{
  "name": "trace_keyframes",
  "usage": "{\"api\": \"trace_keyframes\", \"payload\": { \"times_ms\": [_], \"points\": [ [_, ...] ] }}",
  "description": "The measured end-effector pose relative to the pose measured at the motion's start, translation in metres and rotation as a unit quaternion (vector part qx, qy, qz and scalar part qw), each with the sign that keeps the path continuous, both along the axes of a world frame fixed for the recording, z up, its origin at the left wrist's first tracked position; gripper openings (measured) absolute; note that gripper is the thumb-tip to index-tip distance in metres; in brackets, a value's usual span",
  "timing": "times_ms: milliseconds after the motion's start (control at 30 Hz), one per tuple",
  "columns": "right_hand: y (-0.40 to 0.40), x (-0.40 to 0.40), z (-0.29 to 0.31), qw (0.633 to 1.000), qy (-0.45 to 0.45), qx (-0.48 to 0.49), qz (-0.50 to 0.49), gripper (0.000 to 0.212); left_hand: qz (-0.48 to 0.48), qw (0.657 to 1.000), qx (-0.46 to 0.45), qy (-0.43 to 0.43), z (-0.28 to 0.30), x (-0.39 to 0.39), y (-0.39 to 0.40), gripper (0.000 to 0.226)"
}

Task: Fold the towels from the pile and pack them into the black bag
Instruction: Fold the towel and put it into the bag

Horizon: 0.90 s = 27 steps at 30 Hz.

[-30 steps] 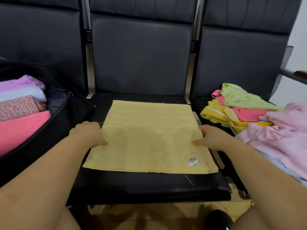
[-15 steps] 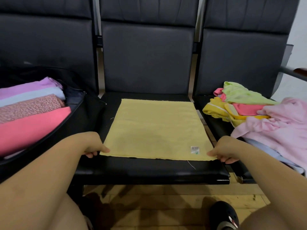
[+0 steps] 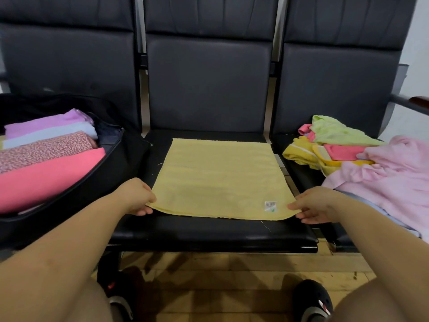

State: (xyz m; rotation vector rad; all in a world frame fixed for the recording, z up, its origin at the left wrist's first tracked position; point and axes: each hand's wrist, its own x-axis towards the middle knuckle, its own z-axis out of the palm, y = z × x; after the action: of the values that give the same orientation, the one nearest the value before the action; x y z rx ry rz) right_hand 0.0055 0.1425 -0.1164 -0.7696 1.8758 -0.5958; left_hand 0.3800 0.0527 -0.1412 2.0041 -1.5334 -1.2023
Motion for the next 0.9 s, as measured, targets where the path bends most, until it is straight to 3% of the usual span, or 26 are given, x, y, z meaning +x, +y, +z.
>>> {"api": "trace_keyframes", "payload": {
  "times_ms": [133,267,400,467,567,667,767,800,867,900],
  "points": [
    [0.001,-0.01,0.011,0.996,-0.071,-0.043,-0.038,0.024,0.039,0.991,0.008,0.128,0.02,0.006,0.004,0.04],
    [0.008,-0.022,0.041,0.975,-0.166,-0.141,-0.055,0.039,0.03,0.958,-0.042,0.283,0.056,0.012,0.015,0.035],
    [0.017,-0.031,0.09,0.931,-0.236,-0.277,-0.028,0.081,0.02,0.898,-0.135,0.419,0.109,0.01,0.03,0.026],
    [0.022,-0.031,0.12,0.897,-0.27,-0.349,-0.028,0.059,0.016,0.869,-0.179,0.461,0.143,0.01,0.036,0.033],
    [0.031,-0.022,0.171,0.846,-0.31,-0.432,-0.033,0.004,0.015,0.821,-0.231,0.521,0.196,0.01,0.043,0.047],
    [0.025,-0.021,0.199,0.818,-0.305,-0.487,-0.044,0.032,0.032,0.791,-0.261,0.553,0.233,0.009,0.043,0.041],
    [0.01,-0.015,0.198,0.821,-0.309,-0.477,-0.058,0.012,0.079,0.795,-0.247,0.548,0.225,0.003,0.03,0.017],
    [0.002,-0.015,0.189,0.826,-0.314,-0.464,-0.062,0.018,0.097,0.802,-0.23,0.543,0.213,0.001,0.023,0.012],
    [-0.015,-0.022,0.157,0.854,-0.31,-0.413,-0.067,0.067,0.129,0.812,-0.183,0.539,0.178,-0.004,0.008,0.017],
    [-0.024,-0.024,0.139,0.869,-0.3,-0.385,-0.079,0.074,0.143,0.815,-0.157,0.539,0.159,-0.007,0.002,0.023]
  ]
}}
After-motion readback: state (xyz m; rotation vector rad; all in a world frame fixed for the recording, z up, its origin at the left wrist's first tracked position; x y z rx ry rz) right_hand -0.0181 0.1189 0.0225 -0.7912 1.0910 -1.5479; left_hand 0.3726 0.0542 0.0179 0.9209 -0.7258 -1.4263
